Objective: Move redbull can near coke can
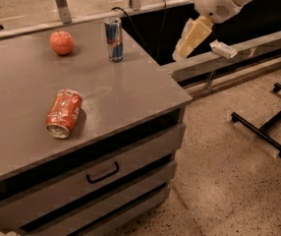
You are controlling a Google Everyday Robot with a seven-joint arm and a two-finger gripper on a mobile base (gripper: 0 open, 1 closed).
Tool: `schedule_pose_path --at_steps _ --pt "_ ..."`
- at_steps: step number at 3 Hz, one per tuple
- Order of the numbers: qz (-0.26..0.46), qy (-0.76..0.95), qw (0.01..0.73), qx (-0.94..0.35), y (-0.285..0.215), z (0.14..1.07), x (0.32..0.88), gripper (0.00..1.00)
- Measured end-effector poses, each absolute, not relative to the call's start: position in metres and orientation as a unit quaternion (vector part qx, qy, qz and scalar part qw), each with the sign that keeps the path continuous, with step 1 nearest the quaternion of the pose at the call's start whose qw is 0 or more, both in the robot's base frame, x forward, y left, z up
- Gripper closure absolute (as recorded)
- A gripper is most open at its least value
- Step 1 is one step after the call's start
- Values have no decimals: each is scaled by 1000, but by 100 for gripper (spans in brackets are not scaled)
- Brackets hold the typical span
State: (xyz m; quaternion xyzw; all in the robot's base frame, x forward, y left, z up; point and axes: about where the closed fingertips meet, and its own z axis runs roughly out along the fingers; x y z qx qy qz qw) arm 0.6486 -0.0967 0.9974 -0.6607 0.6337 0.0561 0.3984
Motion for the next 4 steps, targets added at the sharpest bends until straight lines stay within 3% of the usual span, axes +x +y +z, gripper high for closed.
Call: schedule_pose_path --at_steps 2,4 --pt "85 605 465 -640 -72 991 701 0" --pt "160 583 522 -601 -24 956 756 0"
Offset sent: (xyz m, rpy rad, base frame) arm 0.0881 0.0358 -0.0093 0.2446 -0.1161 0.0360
